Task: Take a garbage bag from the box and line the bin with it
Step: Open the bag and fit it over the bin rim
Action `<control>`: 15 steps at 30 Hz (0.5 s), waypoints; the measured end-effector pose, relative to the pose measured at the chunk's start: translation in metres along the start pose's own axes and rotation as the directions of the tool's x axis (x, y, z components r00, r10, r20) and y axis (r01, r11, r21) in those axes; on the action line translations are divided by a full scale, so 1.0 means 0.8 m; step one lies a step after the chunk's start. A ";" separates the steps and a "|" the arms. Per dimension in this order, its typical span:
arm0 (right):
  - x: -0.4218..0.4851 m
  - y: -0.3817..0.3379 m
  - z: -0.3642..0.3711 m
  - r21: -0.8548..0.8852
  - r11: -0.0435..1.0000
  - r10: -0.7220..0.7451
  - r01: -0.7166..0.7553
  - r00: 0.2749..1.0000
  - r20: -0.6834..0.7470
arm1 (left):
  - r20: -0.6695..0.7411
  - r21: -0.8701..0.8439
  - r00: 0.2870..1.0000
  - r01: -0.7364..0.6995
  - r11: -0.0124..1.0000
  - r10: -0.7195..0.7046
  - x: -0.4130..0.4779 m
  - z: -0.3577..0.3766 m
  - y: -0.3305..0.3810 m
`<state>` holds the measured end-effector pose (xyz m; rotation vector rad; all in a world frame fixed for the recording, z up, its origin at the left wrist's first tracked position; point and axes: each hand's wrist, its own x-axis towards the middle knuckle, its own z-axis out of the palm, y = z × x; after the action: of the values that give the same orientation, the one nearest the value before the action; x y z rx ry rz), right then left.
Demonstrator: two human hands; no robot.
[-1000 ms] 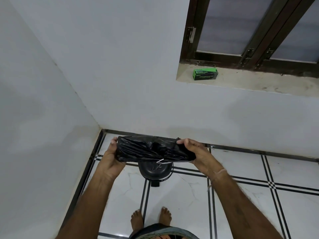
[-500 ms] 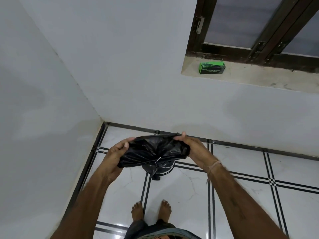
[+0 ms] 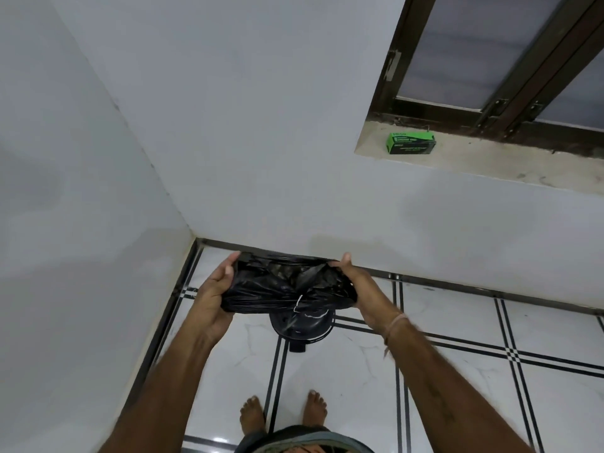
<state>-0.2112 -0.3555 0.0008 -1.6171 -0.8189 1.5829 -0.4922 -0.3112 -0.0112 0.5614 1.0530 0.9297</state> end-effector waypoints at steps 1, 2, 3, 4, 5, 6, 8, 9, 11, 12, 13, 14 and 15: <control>0.001 0.000 0.003 0.006 1.000 0.019 -0.019 1.000 -0.007 | 0.008 0.056 1.000 0.009 0.998 -0.010 0.004 -0.004 0.000; 0.002 -0.002 0.009 0.001 0.999 0.038 -0.038 0.999 -0.030 | 0.025 0.108 0.999 0.021 0.994 -0.024 0.008 -0.008 0.001; 0.003 -0.009 0.015 -0.016 0.998 0.052 -0.053 0.997 -0.057 | 0.030 0.155 0.999 0.027 0.988 -0.032 0.012 -0.008 0.004; 0.003 -0.020 0.022 -0.048 0.998 0.045 -0.049 0.995 -0.085 | 0.023 0.200 1.000 0.014 0.980 -0.019 0.014 -0.004 0.011; 0.001 -0.035 0.029 -0.088 0.996 -0.003 -0.005 0.996 -0.088 | 0.024 0.241 1.000 -0.025 0.970 0.020 0.017 0.004 0.021; -0.001 -0.051 0.038 -0.135 0.988 -0.093 0.081 0.991 -0.092 | 0.027 0.275 0.997 -0.078 0.958 0.074 0.019 0.013 0.034; -0.012 -0.086 0.052 -0.273 0.904 -0.380 0.329 0.911 -0.160 | 0.043 0.317 0.969 -0.243 0.917 0.242 0.019 0.032 0.063; -0.015 -0.095 0.060 -0.380 0.820 -0.533 0.428 0.813 -0.235 | 0.056 0.342 0.943 -0.326 0.881 0.327 0.018 0.036 0.074; -0.014 -0.084 0.068 -0.548 0.672 -0.709 0.499 0.647 -0.281 | 0.098 0.425 0.909 -0.405 0.809 0.404 0.016 0.035 0.073; -0.008 -0.071 0.074 -0.538 0.724 -0.629 0.432 0.733 -0.258 | 0.075 0.459 0.935 -0.340 0.821 0.346 0.019 0.029 0.065; -0.001 -0.052 0.078 -0.472 0.835 -0.425 0.282 0.875 -0.230 | 0.018 0.483 0.968 -0.228 0.845 0.251 0.023 0.021 0.050; 0.001 -0.029 0.082 -0.426 0.899 -0.208 0.098 0.953 -0.220 | -0.051 0.481 0.986 -0.116 0.869 0.160 0.022 0.010 0.033; 0.006 -0.017 0.083 -0.401 0.916 -0.106 0.018 0.974 -0.198 | -0.093 0.455 0.990 -0.054 0.889 0.108 0.021 0.002 0.026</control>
<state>-0.2763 -0.3400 0.0106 -1.9855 -1.1132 1.2175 -0.4951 -0.2859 -0.0024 0.9530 1.3732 0.7956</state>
